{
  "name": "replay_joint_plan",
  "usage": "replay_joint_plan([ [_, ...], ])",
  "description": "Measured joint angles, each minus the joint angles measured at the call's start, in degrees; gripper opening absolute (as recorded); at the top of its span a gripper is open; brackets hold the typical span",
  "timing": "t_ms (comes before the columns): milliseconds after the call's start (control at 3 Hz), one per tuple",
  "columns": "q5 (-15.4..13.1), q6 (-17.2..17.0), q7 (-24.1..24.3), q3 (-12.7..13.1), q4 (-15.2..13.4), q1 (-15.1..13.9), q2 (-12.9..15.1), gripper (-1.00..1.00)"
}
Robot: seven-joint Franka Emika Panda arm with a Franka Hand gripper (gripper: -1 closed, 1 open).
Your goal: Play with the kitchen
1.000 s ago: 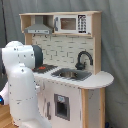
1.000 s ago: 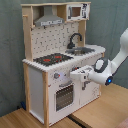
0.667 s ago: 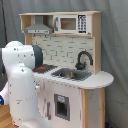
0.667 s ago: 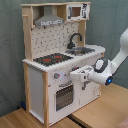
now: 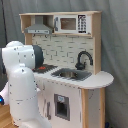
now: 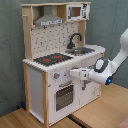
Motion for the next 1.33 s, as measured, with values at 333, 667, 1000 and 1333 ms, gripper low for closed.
replay_joint_plan([
  [333, 0.0, 0.11, 6.33, -0.01, 0.01, 0.0, 0.03, -1.0],
  [667, 0.0, 0.22, 12.85, -0.02, 0.03, -0.01, 0.07, -1.0],
  [1000, 0.0, 0.33, 19.74, -0.03, 0.06, -0.01, 0.1, -1.0],
  [1333, 0.0, 0.45, 25.83, -0.05, 0.08, -0.01, 0.16, -1.0],
])
